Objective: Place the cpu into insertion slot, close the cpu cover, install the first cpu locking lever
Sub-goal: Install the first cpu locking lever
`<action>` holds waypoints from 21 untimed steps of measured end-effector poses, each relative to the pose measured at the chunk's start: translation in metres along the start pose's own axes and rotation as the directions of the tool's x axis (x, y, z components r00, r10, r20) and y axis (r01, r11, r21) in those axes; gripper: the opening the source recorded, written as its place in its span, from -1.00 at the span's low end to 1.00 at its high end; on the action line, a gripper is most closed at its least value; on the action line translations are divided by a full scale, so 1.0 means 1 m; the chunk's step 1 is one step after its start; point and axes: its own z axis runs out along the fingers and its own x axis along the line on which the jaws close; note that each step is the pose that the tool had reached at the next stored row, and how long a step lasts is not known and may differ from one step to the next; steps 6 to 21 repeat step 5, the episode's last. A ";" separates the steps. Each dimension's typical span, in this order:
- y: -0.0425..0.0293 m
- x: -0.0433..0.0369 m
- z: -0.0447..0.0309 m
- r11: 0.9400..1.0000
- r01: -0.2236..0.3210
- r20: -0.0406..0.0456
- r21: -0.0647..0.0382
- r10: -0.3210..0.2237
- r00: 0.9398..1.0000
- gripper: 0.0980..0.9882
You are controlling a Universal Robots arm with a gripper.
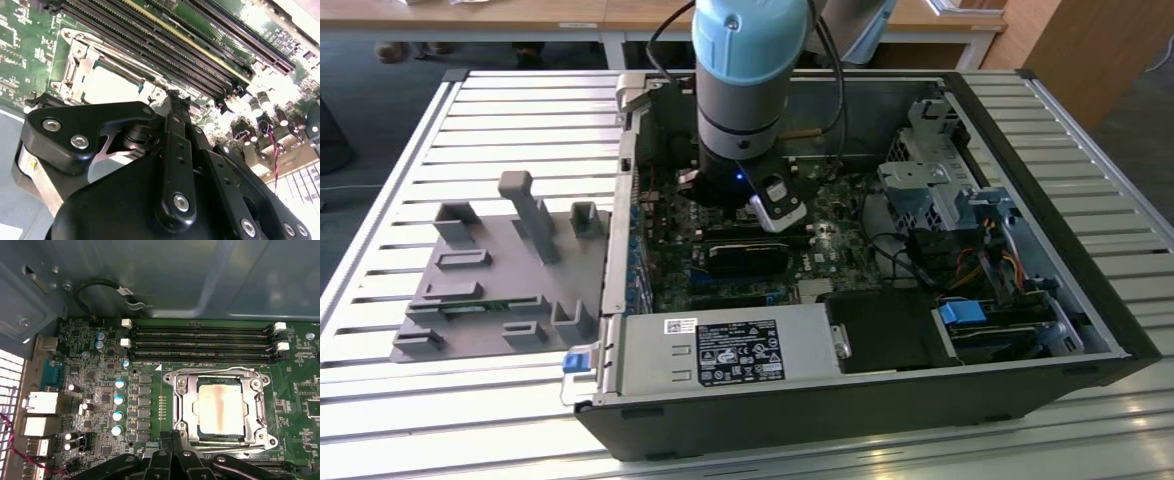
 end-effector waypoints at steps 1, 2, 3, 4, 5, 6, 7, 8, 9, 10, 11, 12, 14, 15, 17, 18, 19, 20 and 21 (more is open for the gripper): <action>0.0005 0.0000 -0.0018 1.000 0.000 0.000 0.000 0.000 1.000 -0.98; 0.0010 0.0000 -0.0034 1.000 0.000 0.000 0.000 0.000 1.000 -0.98; 0.0014 0.0000 -0.0050 1.000 0.000 0.000 0.000 0.000 1.000 -0.98; 0.0017 0.0000 -0.0059 1.000 0.000 0.000 0.000 0.000 1.000 -0.98; 0.0018 0.0000 -0.0063 1.000 0.000 0.000 0.000 0.000 1.000 -0.98; 0.0018 0.0000 -0.0063 1.000 0.000 0.000 0.000 0.000 1.000 -0.98; 0.0018 0.0000 -0.0063 1.000 0.000 0.000 0.000 0.000 1.000 -0.98; 0.0018 0.0000 -0.0063 1.000 0.000 0.000 0.000 0.000 1.000 -0.98; 0.0018 0.0000 -0.0063 1.000 0.000 0.000 0.000 0.000 1.000 -0.98; 0.0018 0.0000 -0.0063 1.000 0.000 0.000 0.000 0.000 1.000 -0.98; 0.0018 0.0000 -0.0063 1.000 0.000 0.000 0.000 0.000 1.000 -0.98; 0.0018 0.0000 -0.0063 1.000 0.000 0.000 0.000 0.000 1.000 -0.98; 0.0018 0.0000 -0.0063 1.000 0.000 0.000 0.000 0.000 1.000 -0.98; 0.0018 0.0000 -0.0063 1.000 0.000 0.000 0.000 0.000 1.000 -0.98; 0.0018 0.0000 -0.0063 1.000 0.000 0.000 0.000 0.000 1.000 -0.98; 0.0018 0.0000 -0.0063 1.000 0.000 0.000 0.000 0.000 1.000 -0.98; 0.0018 0.0000 -0.0063 1.000 0.000 0.000 0.000 0.000 1.000 -0.98; 0.0018 0.0000 -0.0063 1.000 0.000 0.000 0.000 0.000 1.000 -0.98; 0.0018 0.0000 -0.0063 1.000 0.000 0.000 0.000 0.000 1.000 -0.98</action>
